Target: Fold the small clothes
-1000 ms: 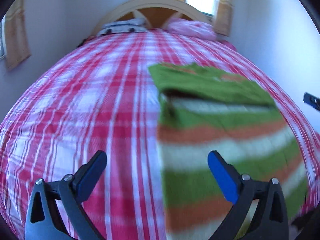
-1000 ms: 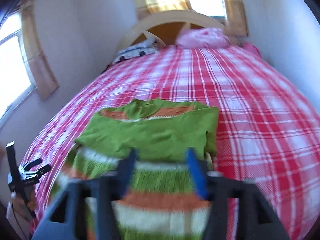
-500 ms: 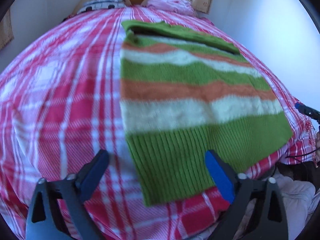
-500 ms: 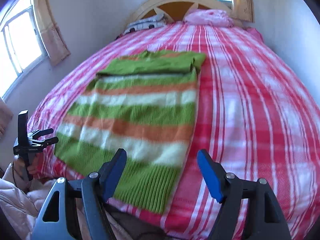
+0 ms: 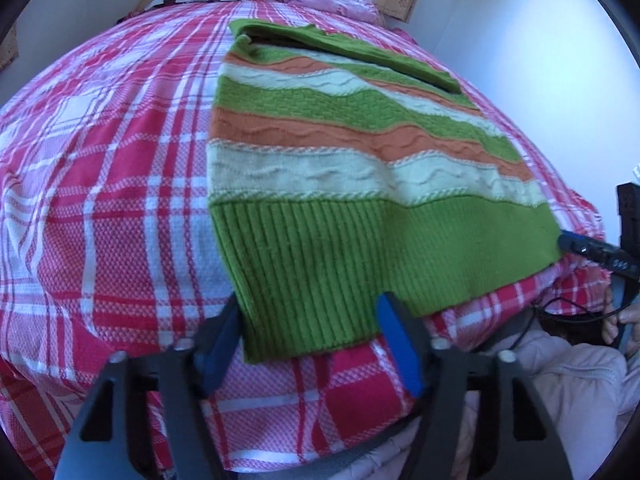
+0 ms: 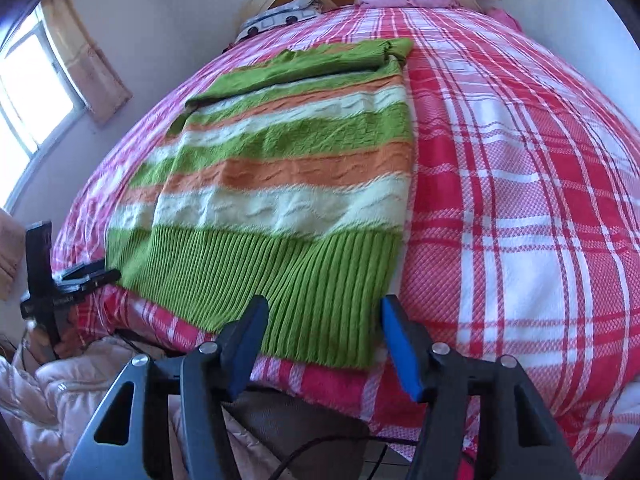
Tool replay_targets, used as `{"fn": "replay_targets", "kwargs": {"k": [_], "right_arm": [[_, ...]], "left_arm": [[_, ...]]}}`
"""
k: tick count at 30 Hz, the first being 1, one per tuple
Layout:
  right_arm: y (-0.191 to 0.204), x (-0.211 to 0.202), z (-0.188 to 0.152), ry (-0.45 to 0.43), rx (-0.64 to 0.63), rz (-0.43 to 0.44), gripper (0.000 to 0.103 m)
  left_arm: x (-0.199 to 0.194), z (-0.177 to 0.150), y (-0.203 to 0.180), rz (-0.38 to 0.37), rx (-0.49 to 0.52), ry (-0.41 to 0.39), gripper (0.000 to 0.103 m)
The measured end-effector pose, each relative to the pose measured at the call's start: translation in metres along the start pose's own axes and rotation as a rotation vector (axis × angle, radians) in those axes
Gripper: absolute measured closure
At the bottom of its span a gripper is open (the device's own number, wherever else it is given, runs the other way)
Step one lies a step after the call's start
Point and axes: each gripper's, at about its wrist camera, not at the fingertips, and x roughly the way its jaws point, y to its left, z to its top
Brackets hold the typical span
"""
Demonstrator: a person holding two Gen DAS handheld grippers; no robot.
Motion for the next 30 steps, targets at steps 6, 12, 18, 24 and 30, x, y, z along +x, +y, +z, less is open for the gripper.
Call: {"fn": "replay_targets", "kwargs": {"k": [6,12,18,24,30], "right_arm": [[0.010,0.002,-0.004,0.016,-0.026,0.029,0.044],[0.011,0.006,-0.003,0.021,-0.042,0.015,0.080],[-0.002,0.006,0.001,0.051,0.050,0.130,0.093],[-0.016,-0.015,0.024,-0.037,0.180,0.346,0.094],[-0.029,-0.020,0.089,-0.140,0.235,0.453,0.099]], "left_arm": [[-0.003,-0.003,0.015,-0.056,-0.082,-0.012,0.053],[0.001,-0.002,0.011,-0.051,-0.070,-0.004,0.093],[-0.002,0.003,0.010,-0.105,-0.099,-0.007,0.093],[-0.025,0.042,0.002,-0.167,-0.078,-0.075,0.093],[-0.019,0.125,0.009,-0.175,-0.078,-0.149,0.093]]}}
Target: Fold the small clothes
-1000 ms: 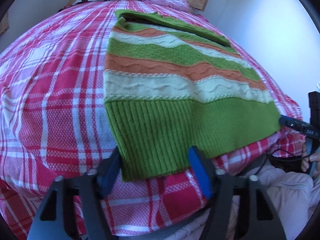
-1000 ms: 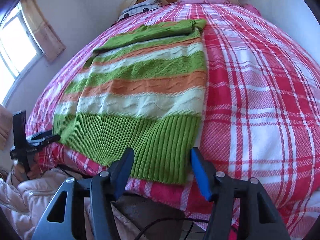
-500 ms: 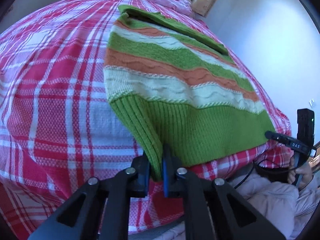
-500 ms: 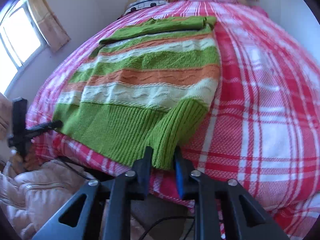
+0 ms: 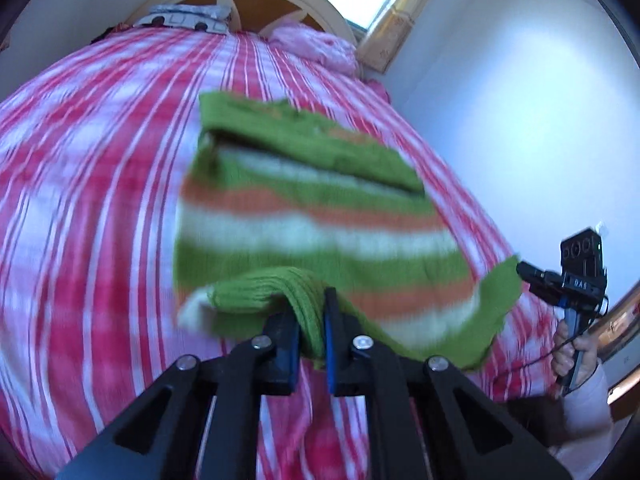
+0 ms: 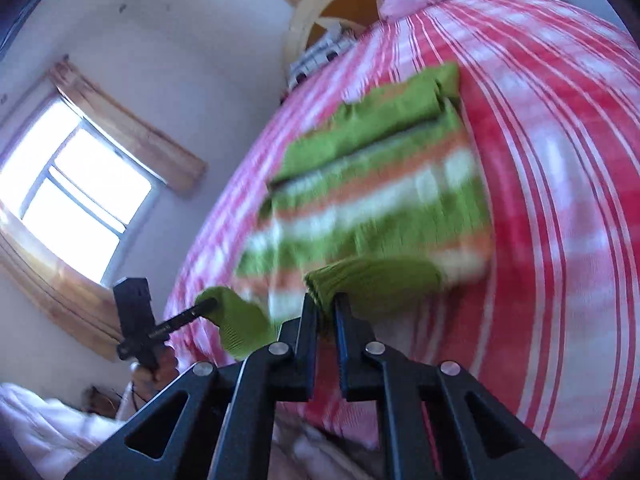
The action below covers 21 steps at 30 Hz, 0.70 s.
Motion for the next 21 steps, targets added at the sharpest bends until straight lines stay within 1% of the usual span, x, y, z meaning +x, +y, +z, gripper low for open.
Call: {"fn": "replay_targets", "kwargs": {"k": [2,4,6,8,9,10,11,12,13,14,15,16,18,19,20,21], "right_arm": [[-0.004,0.009,0.030,-0.028,-0.010,-0.016,0.100],[-0.016,0.022,0.059,-0.050,0.009,-0.033,0.101],[-0.028,0.034,0.079,-0.064,0.025,-0.054,0.101],[-0.039,0.050,0.094,-0.070,0.009,-0.111,0.101],[-0.042,0.052,0.096,-0.077,0.017,-0.112,0.101],[-0.045,0.051,0.096,-0.085,0.031,-0.088,0.100],[-0.046,0.052,0.094,-0.080,0.043,-0.061,0.100],[-0.045,0.053,0.092,-0.060,0.043,-0.046,0.100],[-0.039,0.057,0.086,-0.011,0.011,-0.034,0.100],[-0.034,0.062,0.082,0.030,-0.033,-0.033,0.100],[-0.030,0.066,0.078,0.062,-0.072,-0.044,0.100],[-0.025,0.072,0.070,0.117,-0.125,-0.085,0.099],[-0.021,0.082,0.058,0.198,-0.176,-0.135,0.099],[-0.022,0.086,0.052,0.229,-0.185,-0.140,0.099],[-0.024,0.087,0.047,0.236,-0.172,-0.123,0.099],[-0.026,0.086,0.046,0.226,-0.148,-0.103,0.099]], "left_arm": [[0.017,0.021,0.002,0.014,0.010,-0.005,0.093],[0.039,0.041,0.005,0.043,0.023,0.003,0.093],[0.065,0.056,0.010,0.074,0.026,0.026,0.093],[0.085,0.064,0.014,0.095,0.031,0.060,0.091],[0.092,0.066,0.017,0.093,0.028,0.085,0.085],[0.096,0.067,0.021,0.075,0.014,0.107,0.085],[0.097,0.069,0.026,0.036,-0.008,0.133,0.082],[0.097,0.071,0.032,-0.002,-0.027,0.155,0.076],[0.094,0.073,0.035,-0.027,-0.038,0.165,0.065],[0.087,0.076,0.040,-0.039,-0.042,0.158,0.059],[0.078,0.078,0.042,-0.036,-0.031,0.135,0.046],[0.067,0.078,0.045,-0.022,-0.009,0.105,0.039],[0.048,0.078,0.048,0.006,0.043,0.070,0.031],[0.043,0.078,0.049,0.020,0.062,0.065,0.028],[0.039,0.077,0.050,0.038,0.083,0.063,0.027],[0.038,0.076,0.050,0.053,0.111,0.067,0.025]]}}
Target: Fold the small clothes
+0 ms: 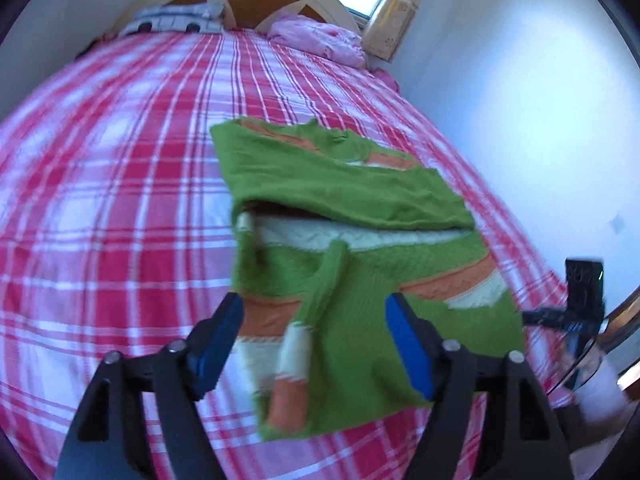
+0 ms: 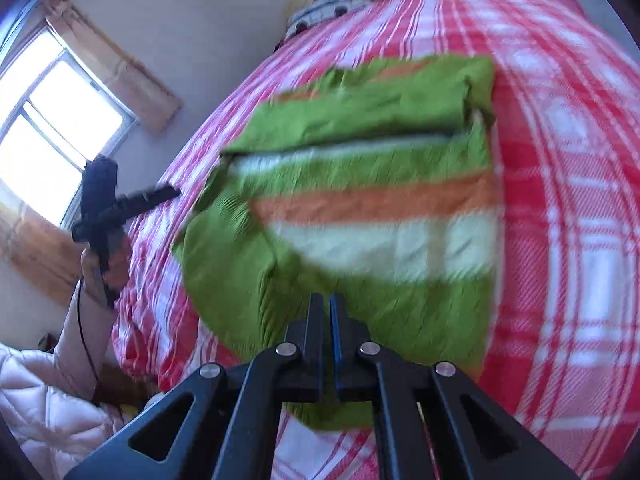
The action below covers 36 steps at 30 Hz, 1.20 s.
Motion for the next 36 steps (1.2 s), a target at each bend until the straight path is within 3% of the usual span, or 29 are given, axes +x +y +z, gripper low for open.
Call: {"fn": "replay_targets", "kwargs": {"k": [2,4,5,6,7,9,11,14,18,22,25,28,29,30,31,33,36], "right_arm": [[-0.008,-0.002,-0.005,-0.032,0.077,0.078,0.096],[-0.015,-0.006,-0.008,-0.071,0.152,0.161,0.065],[-0.017,-0.010,-0.010,-0.094,0.182,0.201,0.030],[-0.017,-0.015,-0.008,-0.124,0.214,0.239,0.018],[-0.019,-0.022,-0.008,-0.164,0.251,0.283,0.018],[-0.016,-0.033,-0.006,-0.194,0.260,0.275,0.019],[-0.003,-0.044,-0.002,-0.198,0.171,0.111,0.021],[0.014,-0.042,0.002,-0.105,0.010,-0.047,0.045],[0.022,-0.027,-0.005,0.020,-0.195,-0.215,0.046],[0.019,-0.004,-0.009,0.125,-0.326,-0.251,0.046],[0.031,0.019,-0.015,0.224,-0.420,-0.206,0.046],[0.049,0.032,-0.022,0.246,-0.564,-0.240,0.048],[0.053,0.034,-0.025,0.254,-0.602,-0.254,0.054],[0.055,0.036,-0.026,0.253,-0.614,-0.252,0.062],[0.056,0.035,-0.026,0.252,-0.613,-0.242,0.067],[0.057,0.034,-0.025,0.258,-0.596,-0.243,0.088],[0.056,0.026,-0.021,0.234,-0.535,-0.257,0.093]], "left_arm": [[0.007,0.001,-0.004,0.018,0.060,0.028,0.025],[0.018,0.003,-0.012,0.032,0.134,0.059,0.025],[0.024,0.005,-0.017,0.041,0.176,0.067,0.025],[0.031,0.007,-0.023,0.053,0.219,0.069,0.025],[0.037,0.009,-0.027,0.056,0.245,0.069,0.025],[0.052,0.013,-0.035,0.045,0.287,0.070,0.025],[0.067,0.016,-0.037,0.007,0.296,0.103,0.029],[0.086,0.012,-0.043,-0.003,0.337,0.166,0.037],[0.094,0.007,-0.040,-0.012,0.328,0.191,0.037],[0.091,0.006,-0.033,-0.058,0.259,0.193,0.037],[0.090,0.002,-0.041,-0.084,0.284,0.216,0.037],[0.092,-0.005,-0.052,-0.050,0.359,0.220,0.037],[0.093,-0.006,-0.054,-0.041,0.370,0.214,0.037],[0.092,-0.007,-0.054,-0.038,0.366,0.205,0.044],[0.090,-0.006,-0.052,-0.041,0.350,0.196,0.063],[0.084,-0.004,-0.041,-0.090,0.270,0.179,0.088],[0.077,-0.005,-0.033,-0.121,0.193,0.149,0.089]]}}
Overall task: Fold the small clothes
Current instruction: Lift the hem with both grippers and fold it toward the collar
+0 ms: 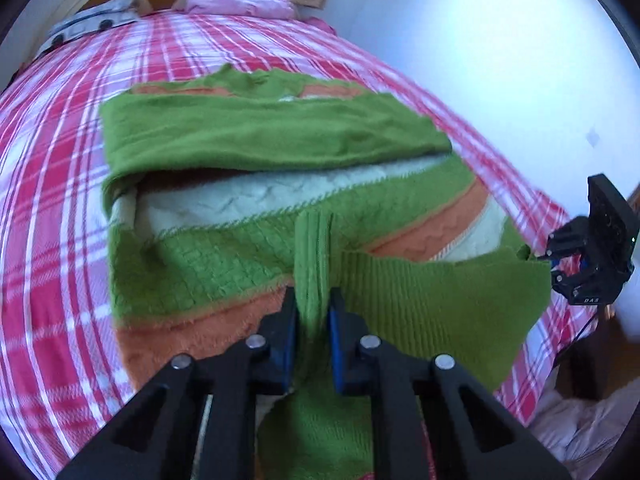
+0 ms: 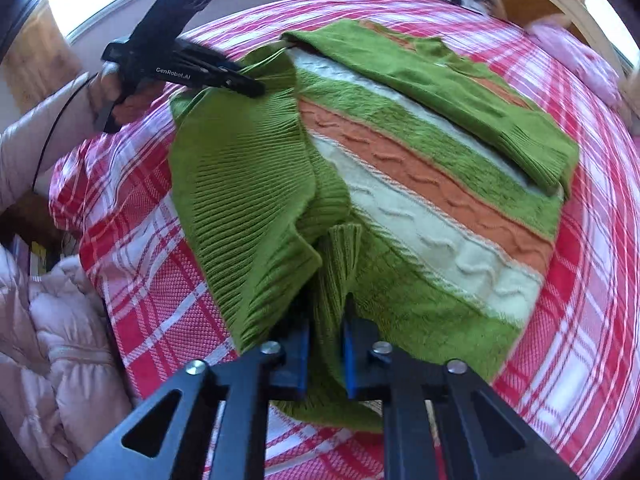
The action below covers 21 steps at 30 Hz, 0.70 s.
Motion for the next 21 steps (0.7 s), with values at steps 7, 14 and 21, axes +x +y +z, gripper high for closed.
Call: {"fn": "replay_targets", "kwargs": {"k": [7,14,21], "right_arm": [[-0.034,-0.062,0.010,-0.231,0.225,-0.038,0.095],[-0.056,-0.098,0.033,-0.440,0.324,-0.161,0.095],[-0.071,-0.088,0.059,-0.471,0.337,-0.238,0.095]], "left_arm": [[-0.050,0.003,-0.007,0.009,-0.087,-0.168,0.089],[-0.078,0.022,0.003,0.104,-0.159,-0.320,0.090],[-0.065,0.035,0.010,0.158,-0.162,-0.333,0.090]]}}
